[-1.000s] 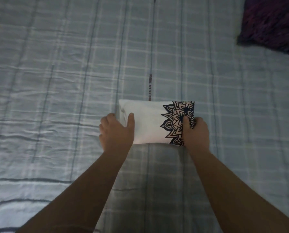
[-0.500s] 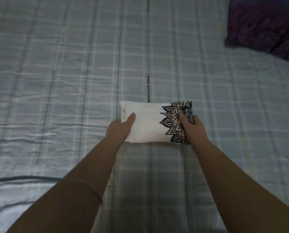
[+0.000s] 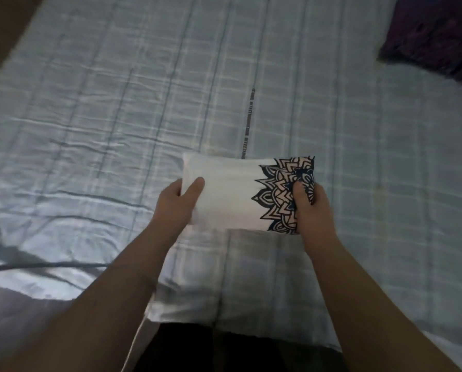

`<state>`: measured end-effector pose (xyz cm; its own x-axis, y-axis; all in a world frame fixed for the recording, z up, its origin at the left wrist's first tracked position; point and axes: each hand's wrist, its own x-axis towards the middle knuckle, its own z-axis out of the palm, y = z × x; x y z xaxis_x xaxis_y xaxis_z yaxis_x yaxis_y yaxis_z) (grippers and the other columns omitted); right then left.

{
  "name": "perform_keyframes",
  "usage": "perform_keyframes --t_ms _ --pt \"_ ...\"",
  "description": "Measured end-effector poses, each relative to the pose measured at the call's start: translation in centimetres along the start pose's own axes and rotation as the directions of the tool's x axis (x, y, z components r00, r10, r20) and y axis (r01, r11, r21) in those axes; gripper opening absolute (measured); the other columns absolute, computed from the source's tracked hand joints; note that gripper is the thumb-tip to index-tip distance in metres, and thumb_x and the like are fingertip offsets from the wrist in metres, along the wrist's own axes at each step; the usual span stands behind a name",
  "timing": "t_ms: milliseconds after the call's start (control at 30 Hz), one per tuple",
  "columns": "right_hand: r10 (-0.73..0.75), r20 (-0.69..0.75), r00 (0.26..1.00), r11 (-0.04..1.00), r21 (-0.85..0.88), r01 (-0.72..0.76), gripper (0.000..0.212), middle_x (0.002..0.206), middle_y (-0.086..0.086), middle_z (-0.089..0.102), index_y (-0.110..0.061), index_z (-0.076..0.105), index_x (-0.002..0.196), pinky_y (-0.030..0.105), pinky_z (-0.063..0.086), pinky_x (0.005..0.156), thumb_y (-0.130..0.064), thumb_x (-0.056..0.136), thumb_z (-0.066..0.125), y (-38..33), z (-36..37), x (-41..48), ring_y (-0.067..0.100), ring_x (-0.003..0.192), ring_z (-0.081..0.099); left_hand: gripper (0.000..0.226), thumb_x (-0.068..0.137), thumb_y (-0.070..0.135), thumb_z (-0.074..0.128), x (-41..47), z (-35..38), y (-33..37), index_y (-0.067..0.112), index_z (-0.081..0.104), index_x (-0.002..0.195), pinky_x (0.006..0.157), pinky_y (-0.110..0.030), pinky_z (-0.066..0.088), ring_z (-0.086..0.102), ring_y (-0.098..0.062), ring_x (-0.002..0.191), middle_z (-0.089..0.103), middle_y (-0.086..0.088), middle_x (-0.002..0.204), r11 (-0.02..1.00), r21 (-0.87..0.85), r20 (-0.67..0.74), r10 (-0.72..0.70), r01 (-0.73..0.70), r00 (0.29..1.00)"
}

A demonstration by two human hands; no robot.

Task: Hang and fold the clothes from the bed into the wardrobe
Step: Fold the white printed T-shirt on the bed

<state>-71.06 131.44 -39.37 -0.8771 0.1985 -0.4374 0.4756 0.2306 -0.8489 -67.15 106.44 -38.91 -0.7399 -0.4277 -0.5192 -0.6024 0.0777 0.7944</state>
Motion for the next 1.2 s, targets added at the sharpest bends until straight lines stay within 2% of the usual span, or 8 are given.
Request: perform_keyframes --t_ms 100,200,400,600,767,933,1067,1200 --pt "-0.019 0.064 0.998 0.992 0.122 0.011 0.020 0.102 -0.003 0.075 -0.029 0.068 0.104 0.045 0.059 0.088 -0.045 0.096 0.059 -3.7 -2.3 -4.3 0.015 0.093 0.072 0.027 0.093 0.040 0.065 -5.9 -2.1 2.8 0.017 0.070 0.106 0.065 -0.036 0.058 0.072 -0.024 0.091 0.075 -0.002 0.097 0.979 -0.202 0.015 -0.022 0.025 1.000" --pt "-0.142 0.087 0.986 0.974 0.189 0.124 0.012 0.105 -0.004 0.075 -0.035 0.067 0.101 0.046 0.057 0.091 -0.041 0.097 0.058 -8.5 -5.1 -8.7 0.016 0.099 0.071 0.028 0.093 0.040 0.066 -11.8 -4.9 6.4 0.017 0.070 0.110 0.067 -0.037 0.057 0.072 -0.023 0.096 0.075 -0.005 0.106 0.943 -0.321 0.036 0.099 -0.083 0.994" --pt "-0.448 0.058 0.892 0.882 0.193 0.431 0.011 0.100 -0.010 0.071 -0.031 0.062 0.101 0.021 0.053 0.080 -0.036 0.101 0.053 -19.0 -8.3 -16.8 0.002 0.093 0.067 0.029 0.084 0.039 0.068 -22.1 -10.6 15.1 0.014 0.070 0.098 0.059 -0.029 0.052 0.068 -0.014 0.078 0.073 -0.001 0.090 0.850 -0.365 -0.240 0.308 -0.379 0.921" --pt "-0.686 0.109 0.719 0.726 0.171 0.666 0.012 0.095 -0.014 0.066 -0.024 0.058 0.104 0.007 0.044 0.074 -0.034 0.102 0.051 -28.4 -6.2 -23.3 -0.009 0.087 0.061 0.021 0.089 0.035 0.070 -29.6 -18.3 20.1 0.015 0.068 0.089 0.060 -0.029 0.050 0.062 -0.006 0.070 0.068 0.006 0.080 0.770 -0.301 -0.492 0.380 -0.562 0.783" --pt "-0.811 0.218 0.543 0.582 0.201 0.788 0.008 0.092 -0.020 0.062 -0.030 0.055 0.101 0.000 0.037 0.072 -0.036 0.102 0.049 -34.6 -1.4 -29.2 -0.017 0.085 0.056 0.041 0.082 0.049 0.068 -34.9 -26.3 20.3 0.009 0.066 0.089 0.065 -0.039 0.047 0.057 -0.014 0.072 0.065 -0.006 0.080 0.750 -0.187 -0.692 0.358 -0.634 0.627" --pt "-0.873 0.282 0.397 0.474 0.306 0.826 0.015 0.093 -0.023 0.062 -0.031 0.055 0.104 0.005 0.039 0.076 -0.043 0.101 0.047 -39.1 6.6 -35.0 -0.013 0.085 0.057 0.052 0.083 0.058 0.063 -39.4 -34.8 19.4 0.006 0.064 0.087 0.064 -0.055 0.054 0.060 -0.035 0.068 0.065 -0.023 0.086 0.809 0.011 -0.871 0.296 -0.588 0.392" --pt "-0.883 0.355 0.306 0.446 0.431 0.785 0.022 0.101 -0.023 0.063 -0.032 0.058 0.115 0.006 0.039 0.081 -0.045 0.101 0.047 -40.7 13.9 -41.2 -0.004 0.096 0.057 0.036 0.090 0.049 0.063 -43.0 -42.1 17.2 0.014 0.065 0.080 0.059 -0.041 0.047 0.055 -0.014 0.063 0.066 -0.011 0.076 0.823 0.116 -0.938 0.275 -0.556 0.211" --pt "-0.892 0.418 0.172 0.387 0.512 0.767 0.019 0.101 -0.029 0.059 -0.033 0.055 0.113 -0.003 0.034 0.079 -0.043 0.100 0.047 -41.2 21.9 -49.1 -0.020 0.092 0.053 0.047 0.090 0.052 0.063 -46.3 -49.9 12.6 0.007 0.058 0.076 0.056 -0.046 0.045 0.051 -0.020 0.061 0.059 -0.018 0.072 0.833 0.106 -0.975 0.194 -0.543 0.106"
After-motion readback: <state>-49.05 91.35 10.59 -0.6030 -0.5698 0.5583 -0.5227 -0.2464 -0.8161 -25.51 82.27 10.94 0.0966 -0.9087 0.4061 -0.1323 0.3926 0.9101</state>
